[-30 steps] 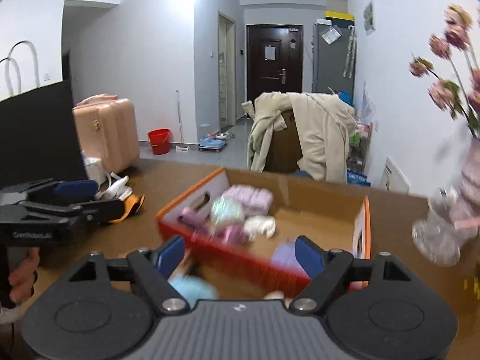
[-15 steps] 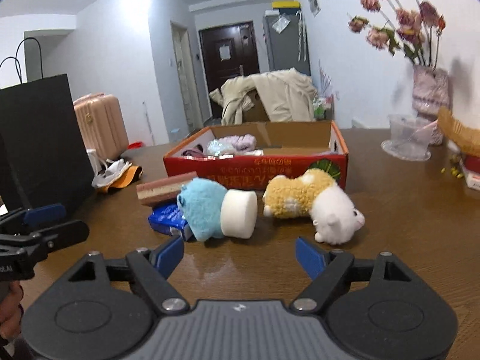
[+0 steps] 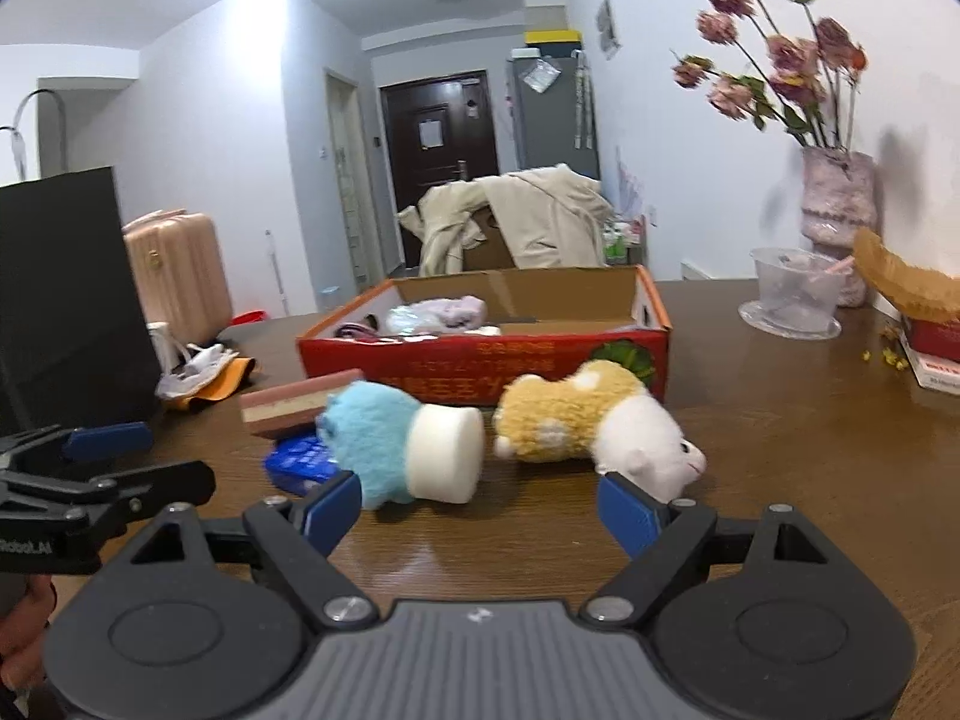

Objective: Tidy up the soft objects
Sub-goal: 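Withdraw both tools from the box back over the table, then grasp the yellow-and-white plush sheep with the right gripper, then carry the plush sheep into the box and open the right gripper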

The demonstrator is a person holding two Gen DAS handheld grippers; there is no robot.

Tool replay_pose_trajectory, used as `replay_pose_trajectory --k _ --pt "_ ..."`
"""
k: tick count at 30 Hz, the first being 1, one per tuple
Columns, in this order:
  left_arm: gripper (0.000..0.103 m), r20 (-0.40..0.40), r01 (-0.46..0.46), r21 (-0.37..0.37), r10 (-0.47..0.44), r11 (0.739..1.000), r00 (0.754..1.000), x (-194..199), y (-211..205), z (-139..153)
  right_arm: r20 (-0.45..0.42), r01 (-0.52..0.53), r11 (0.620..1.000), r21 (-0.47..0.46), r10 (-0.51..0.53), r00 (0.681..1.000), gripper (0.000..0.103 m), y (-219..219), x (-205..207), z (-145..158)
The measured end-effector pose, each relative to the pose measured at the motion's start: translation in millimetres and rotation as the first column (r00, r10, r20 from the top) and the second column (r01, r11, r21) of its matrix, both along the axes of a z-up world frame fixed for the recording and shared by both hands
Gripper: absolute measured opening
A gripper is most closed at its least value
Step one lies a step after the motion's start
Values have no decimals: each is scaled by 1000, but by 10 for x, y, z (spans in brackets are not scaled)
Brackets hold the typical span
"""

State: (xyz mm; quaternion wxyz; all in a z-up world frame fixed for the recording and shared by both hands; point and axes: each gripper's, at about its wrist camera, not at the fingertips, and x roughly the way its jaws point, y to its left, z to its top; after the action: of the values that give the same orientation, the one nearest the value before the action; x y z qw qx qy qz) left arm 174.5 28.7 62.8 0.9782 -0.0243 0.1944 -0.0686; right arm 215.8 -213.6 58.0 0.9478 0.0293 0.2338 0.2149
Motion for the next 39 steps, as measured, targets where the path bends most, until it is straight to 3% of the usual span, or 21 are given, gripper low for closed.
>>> replay_pose_trajectory --k 4,11,16,22,24,29,31,32,39 --pt "95 -12 -7 -3 7 1000 1000 244 -38 -26 -13 15 1000 20 -15 1000 84 -32 155 -56" --pt "78 -49 -38 -47 36 998 998 649 -3 -48 17 76 997 -15 -76 997 83 -61 494 -86" --pt "74 -33 32 -83 -35 996 999 930 -208 63 -7 112 993 -43 -112 994 79 -190 864 -158" --pt "44 -146 74 -64 -83 995 986 1489 -717 49 -95 51 990 -129 -63 994 69 -208 1352 -345" --pt "36 -177 82 -62 -92 995 980 1627 -865 13 -129 24 989 -144 -43 991 57 -214 1412 -408" --pt "36 -169 104 -64 -113 993 979 1666 -1210 3 -139 118 987 -112 -133 981 55 -513 1303 -430" --pt "45 -166 123 -56 -131 991 977 1673 -1376 -52 -146 150 985 -87 -161 976 56 -680 1241 -444" --pt "49 -183 125 -51 -132 991 974 1702 -1441 -90 -152 156 985 -72 -166 974 56 -749 1212 -453" --pt "50 -238 152 -77 -166 985 957 1808 -1691 -301 -133 125 990 -65 -133 982 58 -873 1068 -492"
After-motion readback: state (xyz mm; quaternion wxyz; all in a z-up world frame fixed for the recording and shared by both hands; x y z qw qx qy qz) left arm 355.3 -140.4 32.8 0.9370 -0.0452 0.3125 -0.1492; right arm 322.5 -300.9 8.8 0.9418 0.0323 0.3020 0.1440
